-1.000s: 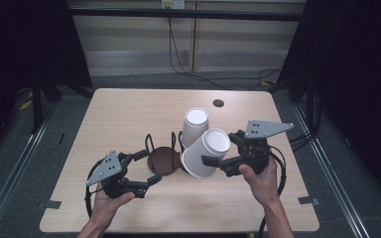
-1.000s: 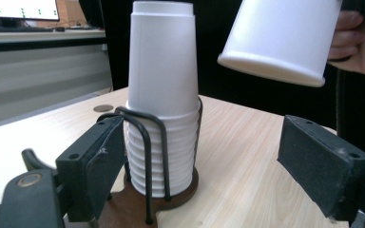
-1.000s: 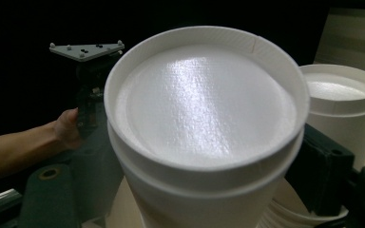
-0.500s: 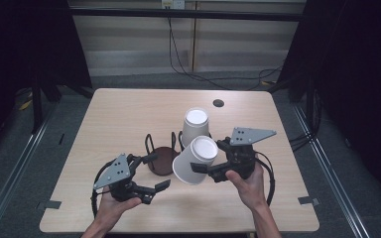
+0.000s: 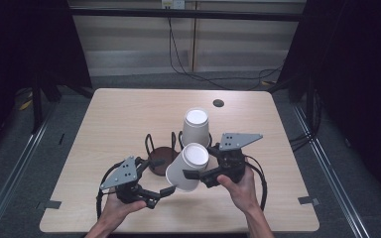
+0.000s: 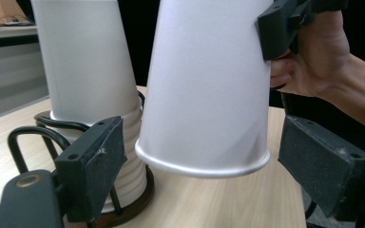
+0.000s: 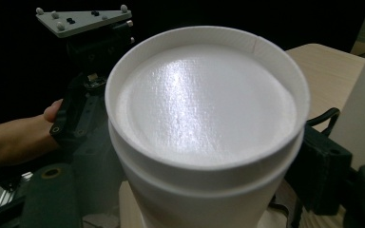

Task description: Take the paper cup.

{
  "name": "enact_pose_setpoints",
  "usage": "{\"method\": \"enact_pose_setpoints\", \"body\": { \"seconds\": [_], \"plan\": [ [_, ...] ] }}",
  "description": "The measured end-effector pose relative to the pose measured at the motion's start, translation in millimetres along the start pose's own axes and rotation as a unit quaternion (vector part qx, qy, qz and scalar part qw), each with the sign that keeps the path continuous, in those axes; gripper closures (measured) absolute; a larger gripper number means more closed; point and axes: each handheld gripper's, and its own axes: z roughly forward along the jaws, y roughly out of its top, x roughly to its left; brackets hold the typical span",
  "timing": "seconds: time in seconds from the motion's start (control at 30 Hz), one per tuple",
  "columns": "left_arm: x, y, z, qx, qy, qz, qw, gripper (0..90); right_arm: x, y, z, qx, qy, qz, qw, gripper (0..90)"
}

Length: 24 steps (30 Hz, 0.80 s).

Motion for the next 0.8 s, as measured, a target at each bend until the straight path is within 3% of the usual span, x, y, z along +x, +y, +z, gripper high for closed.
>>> {"method": "enact_pose_setpoints", "body": {
  "seconds": [0.17,0.23,0.3,0.4,0.8],
  "plan": [
    [-1.7,-0.2,1.3,0.002,-0.004,0.008,1.0000,15.5,2.3,-1.7,8.2,0.008,0.015,0.000,0.9998,23.3],
    [-1.0,-1.2,2.4,0.000,-0.003,0.003,1.0000,15.5,2.5,-2.8,11.7,0.009,0.019,0.002,0.9998,23.3],
    [0.0,-2.0,3.2,0.015,-0.001,0.003,0.9999,15.3,2.9,-3.5,14.4,0.008,0.023,0.002,0.9997,23.3],
    [1.7,-4.7,4.6,0.008,-0.012,-0.004,0.9999,15.3,3.7,-4.0,17.7,0.012,0.024,0.001,0.9996,23.3],
    [-1.7,-5.3,12.2,0.020,-0.015,0.001,0.9997,10.6,7.6,-5.3,29.1,0.013,0.037,0.001,0.9992,23.4]
  ]
}}
